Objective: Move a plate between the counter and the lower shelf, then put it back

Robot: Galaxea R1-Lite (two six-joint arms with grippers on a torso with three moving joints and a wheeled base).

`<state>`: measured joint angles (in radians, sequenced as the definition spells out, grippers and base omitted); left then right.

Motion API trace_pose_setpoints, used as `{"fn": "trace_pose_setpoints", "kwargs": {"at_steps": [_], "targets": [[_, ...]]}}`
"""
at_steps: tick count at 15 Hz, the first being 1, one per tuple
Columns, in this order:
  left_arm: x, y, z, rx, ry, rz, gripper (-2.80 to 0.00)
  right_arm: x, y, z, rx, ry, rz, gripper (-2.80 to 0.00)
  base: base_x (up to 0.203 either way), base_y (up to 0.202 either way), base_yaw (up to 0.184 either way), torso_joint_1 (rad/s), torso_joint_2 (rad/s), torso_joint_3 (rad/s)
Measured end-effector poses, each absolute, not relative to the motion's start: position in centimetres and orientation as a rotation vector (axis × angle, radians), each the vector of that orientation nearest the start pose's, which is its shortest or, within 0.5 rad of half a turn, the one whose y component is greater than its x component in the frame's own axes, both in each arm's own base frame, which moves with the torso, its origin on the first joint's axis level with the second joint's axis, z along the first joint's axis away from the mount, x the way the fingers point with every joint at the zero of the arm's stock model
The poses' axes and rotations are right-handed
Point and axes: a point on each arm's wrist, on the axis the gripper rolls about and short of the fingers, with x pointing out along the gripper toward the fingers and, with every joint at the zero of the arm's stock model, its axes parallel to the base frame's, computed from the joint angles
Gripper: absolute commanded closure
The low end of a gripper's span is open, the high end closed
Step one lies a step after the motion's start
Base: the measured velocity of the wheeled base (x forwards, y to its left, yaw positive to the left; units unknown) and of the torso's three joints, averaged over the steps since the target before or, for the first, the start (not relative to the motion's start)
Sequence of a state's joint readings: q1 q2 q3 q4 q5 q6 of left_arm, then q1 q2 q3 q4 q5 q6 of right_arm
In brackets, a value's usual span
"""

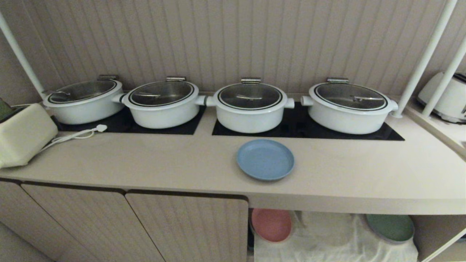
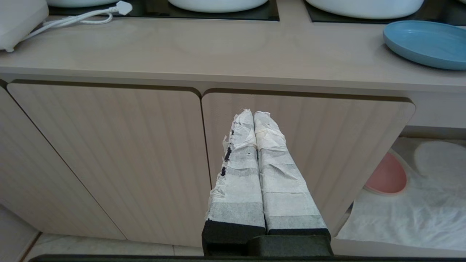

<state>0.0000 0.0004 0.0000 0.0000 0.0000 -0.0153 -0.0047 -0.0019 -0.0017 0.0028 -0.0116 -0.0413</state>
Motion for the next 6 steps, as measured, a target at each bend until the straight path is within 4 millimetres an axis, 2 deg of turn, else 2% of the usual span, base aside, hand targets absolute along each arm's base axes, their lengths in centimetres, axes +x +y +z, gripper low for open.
{"fn": "trace_pose_setpoints", "kwargs": {"at_steps": [6], "targets": [[-2.28, 0.0, 7.55, -0.015, 0.0, 0.0, 0.0, -2.31, -0.01, 7.58, -0.026, -0.002, -0.013, 0.0, 0.0, 0.0, 0.0, 0.0, 0.0, 0.0]]}}
